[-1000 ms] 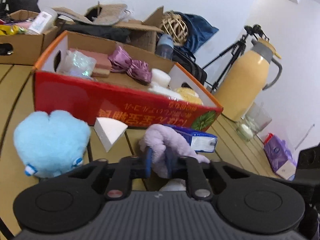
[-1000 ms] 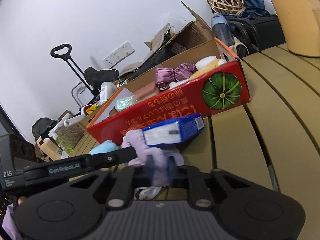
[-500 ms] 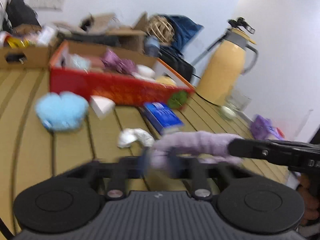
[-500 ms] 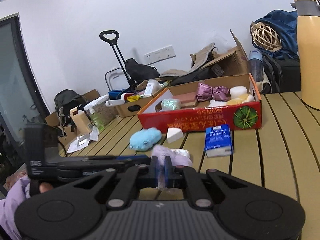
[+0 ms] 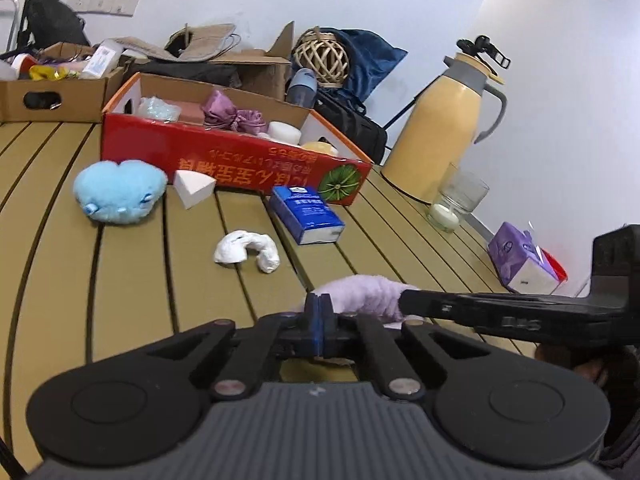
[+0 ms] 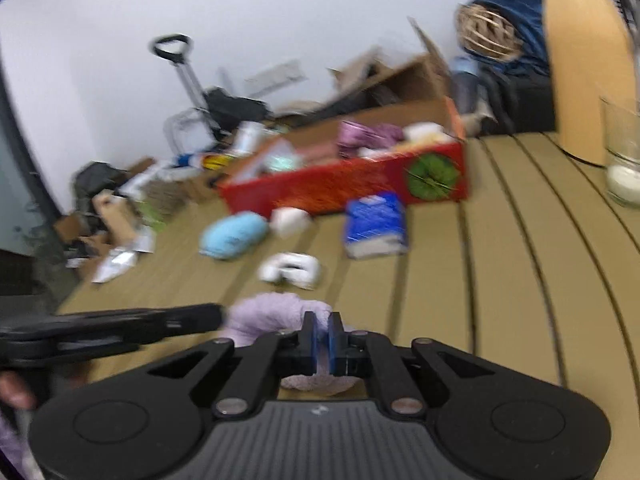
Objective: Organize soft objects
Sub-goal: 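Lift the lavender headband into the red box and open both grippers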
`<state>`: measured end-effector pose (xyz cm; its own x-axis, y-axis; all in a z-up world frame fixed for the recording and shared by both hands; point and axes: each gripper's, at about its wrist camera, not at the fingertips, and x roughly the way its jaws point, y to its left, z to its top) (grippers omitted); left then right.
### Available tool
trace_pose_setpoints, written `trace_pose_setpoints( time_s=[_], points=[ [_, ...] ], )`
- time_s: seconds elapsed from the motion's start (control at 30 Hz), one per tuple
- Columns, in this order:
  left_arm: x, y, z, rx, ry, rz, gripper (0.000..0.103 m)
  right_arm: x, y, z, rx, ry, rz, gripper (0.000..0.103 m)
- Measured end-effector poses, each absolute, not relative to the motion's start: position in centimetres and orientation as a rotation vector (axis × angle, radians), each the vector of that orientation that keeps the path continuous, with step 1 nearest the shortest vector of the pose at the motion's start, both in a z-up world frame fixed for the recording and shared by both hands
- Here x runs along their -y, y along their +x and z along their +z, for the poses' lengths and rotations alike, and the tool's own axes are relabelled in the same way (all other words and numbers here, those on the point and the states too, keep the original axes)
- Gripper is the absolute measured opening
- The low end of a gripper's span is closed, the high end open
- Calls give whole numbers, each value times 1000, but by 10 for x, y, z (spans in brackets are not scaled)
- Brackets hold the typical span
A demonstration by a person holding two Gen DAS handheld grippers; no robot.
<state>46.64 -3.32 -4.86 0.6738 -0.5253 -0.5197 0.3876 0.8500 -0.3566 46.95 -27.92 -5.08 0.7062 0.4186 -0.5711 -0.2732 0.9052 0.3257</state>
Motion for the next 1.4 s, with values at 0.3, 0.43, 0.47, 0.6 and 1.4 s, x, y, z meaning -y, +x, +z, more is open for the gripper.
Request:
trace_pose_setpoints(
  time_s=[0.3, 0.43, 0.47, 0.6, 1.4],
  points=[
    [37, 475, -53, -674, -244, -534, 52, 277, 468, -59, -680, 156, 388, 6],
    [39, 479, -51, -699, -287, -567, 58, 276, 471, -61, -683, 158, 387, 6],
    [39, 480, -51, -709, -307, -585, 64, 275, 471, -61, -683, 153, 388, 6],
    [46, 476, -49, -698, -288, -599, 57, 272, 473, -61, -680, 142, 383, 7],
    [76, 775, -5, -639, -233, -428, 24, 244, 761, 1, -453, -229, 288, 7]
  ],
)
